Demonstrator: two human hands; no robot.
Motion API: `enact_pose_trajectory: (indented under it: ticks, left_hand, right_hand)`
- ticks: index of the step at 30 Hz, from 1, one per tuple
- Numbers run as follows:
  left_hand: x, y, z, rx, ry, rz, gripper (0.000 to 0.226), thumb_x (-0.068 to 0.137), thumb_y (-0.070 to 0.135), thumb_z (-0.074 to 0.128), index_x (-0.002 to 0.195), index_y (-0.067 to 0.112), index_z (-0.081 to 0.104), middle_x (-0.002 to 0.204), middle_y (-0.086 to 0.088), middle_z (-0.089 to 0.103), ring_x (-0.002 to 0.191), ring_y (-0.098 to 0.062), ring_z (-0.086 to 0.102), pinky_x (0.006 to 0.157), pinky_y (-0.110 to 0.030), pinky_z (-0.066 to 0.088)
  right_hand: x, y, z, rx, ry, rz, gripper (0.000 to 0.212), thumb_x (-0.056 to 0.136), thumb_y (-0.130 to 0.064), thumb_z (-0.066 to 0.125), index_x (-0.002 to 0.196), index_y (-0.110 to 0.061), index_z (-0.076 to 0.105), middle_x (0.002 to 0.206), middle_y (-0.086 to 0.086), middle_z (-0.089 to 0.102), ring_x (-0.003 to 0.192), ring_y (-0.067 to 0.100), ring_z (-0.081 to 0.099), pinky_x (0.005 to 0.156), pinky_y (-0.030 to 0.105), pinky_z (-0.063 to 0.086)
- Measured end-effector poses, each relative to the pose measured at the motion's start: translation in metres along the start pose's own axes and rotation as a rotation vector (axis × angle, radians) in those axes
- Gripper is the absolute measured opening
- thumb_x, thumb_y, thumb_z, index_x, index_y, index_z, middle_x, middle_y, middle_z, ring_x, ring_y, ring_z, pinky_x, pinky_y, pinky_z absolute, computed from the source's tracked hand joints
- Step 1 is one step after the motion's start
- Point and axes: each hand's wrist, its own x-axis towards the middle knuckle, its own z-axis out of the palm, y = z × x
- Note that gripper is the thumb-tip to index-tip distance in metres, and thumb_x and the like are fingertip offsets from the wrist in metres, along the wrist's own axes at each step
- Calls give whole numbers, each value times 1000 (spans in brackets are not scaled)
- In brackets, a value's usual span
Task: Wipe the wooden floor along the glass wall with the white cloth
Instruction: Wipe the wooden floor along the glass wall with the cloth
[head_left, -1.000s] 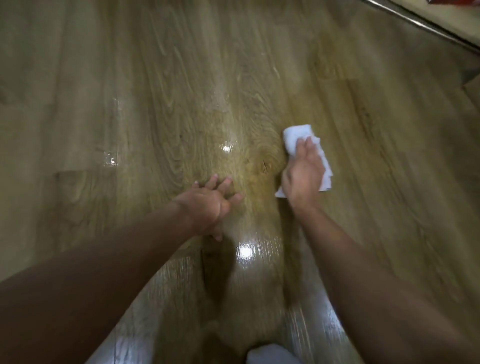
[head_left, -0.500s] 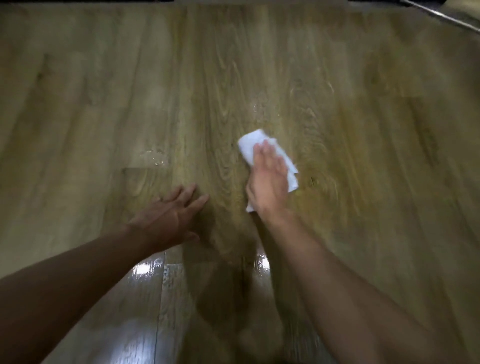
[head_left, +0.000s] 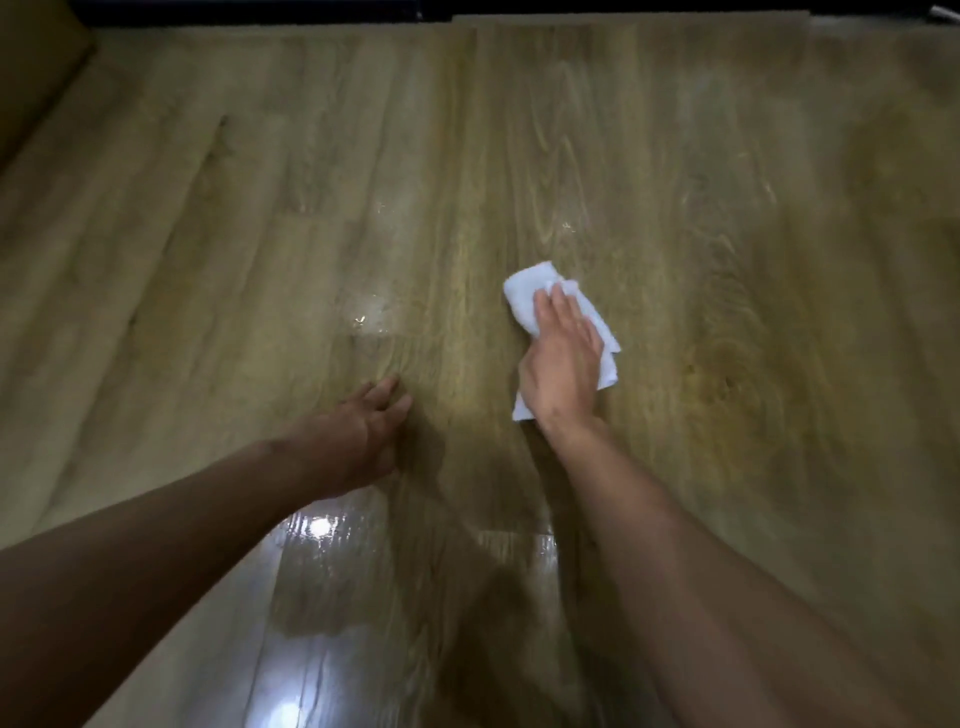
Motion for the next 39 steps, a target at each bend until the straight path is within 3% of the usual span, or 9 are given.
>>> enact_pose_trajectory:
  ticks: [3, 5, 8, 11, 15, 22, 29, 36, 39]
  left_hand:
    - [-3, -18, -7, -60, 1, -12, 71, 94, 43, 50, 151, 15, 19, 160, -8, 9, 143, -19, 26, 110, -22, 28]
    - [-13, -31, -4, -93, 4, -34, 63, 92, 40, 55, 147, 18, 33, 157, -6, 20, 139, -18, 33, 105, -20, 30]
    - [-37, -59, 15, -119, 2, -85, 77, 87, 43, 62, 151, 24, 24, 159, -6, 16, 144, -17, 25, 107, -12, 19]
    - [-53, -73, 34, -208, 45, -122, 93, 83, 47, 66, 153, 28, 7, 161, -6, 1, 145, -18, 21, 111, -15, 19]
    - [-62, -77, 48, -404, 148, -178, 76, 83, 39, 68, 148, 32, 29, 160, -8, 6, 145, -23, 21, 115, -33, 29]
    - [-58, -101, 71, -384, 392, -341, 59, 92, 44, 53, 145, 23, 39, 157, -18, 18, 145, -34, 17, 118, -45, 19]
    - [-41, -141, 71, -383, 330, -396, 72, 89, 56, 48, 148, 22, 24, 159, -14, 9, 145, -35, 10, 116, -55, 13]
    - [-17, -173, 80, -378, 643, -441, 57, 94, 49, 46, 136, 12, 41, 156, -19, 19, 145, -37, 14, 115, -58, 8]
    - [-20, -181, 94, -382, 714, -412, 54, 94, 49, 43, 138, 15, 42, 155, -17, 26, 145, -33, 19, 118, -53, 7]
  right_hand:
    - [-23, -25, 37, -51, -159, 169, 66, 95, -19, 38, 151, -18, 4, 159, 10, 11, 139, -14, 8, 114, 10, 1]
    - [-62, -13, 42, -49, -283, -487, 66, 94, -32, 24, 141, -38, -23, 155, -20, -5, 136, -18, -8, 114, 8, -3]
    - [-64, -10, 18, -97, -380, -665, 58, 96, -18, 31, 148, -39, 13, 154, -25, 10, 142, -7, -2, 116, 17, -5]
    - [-12, -30, 18, -141, -217, -523, 57, 94, -9, 39, 148, -24, 29, 157, -7, 22, 145, 8, 15, 114, 23, 8]
    - [-4, -83, 43, -215, -162, -329, 70, 92, -4, 42, 152, -13, 7, 161, 4, 2, 148, 18, 2, 119, 36, 5]
    - [-81, -96, 71, -56, -269, -808, 53, 90, -12, 34, 142, -11, 43, 151, 4, 38, 141, 18, 32, 116, 41, 21]
    - [2, -131, 85, -194, 2, -322, 54, 97, -23, 40, 148, -12, 28, 158, 9, 21, 147, 22, 14, 118, 42, 15]
    - [-61, -148, 106, -167, -248, -733, 48, 99, -22, 39, 146, -13, 33, 156, 5, 27, 146, 19, 19, 119, 37, 12]
    - [-24, -148, 99, -165, -191, -631, 52, 93, -17, 37, 144, -8, 35, 154, 11, 28, 145, 24, 23, 118, 34, 10]
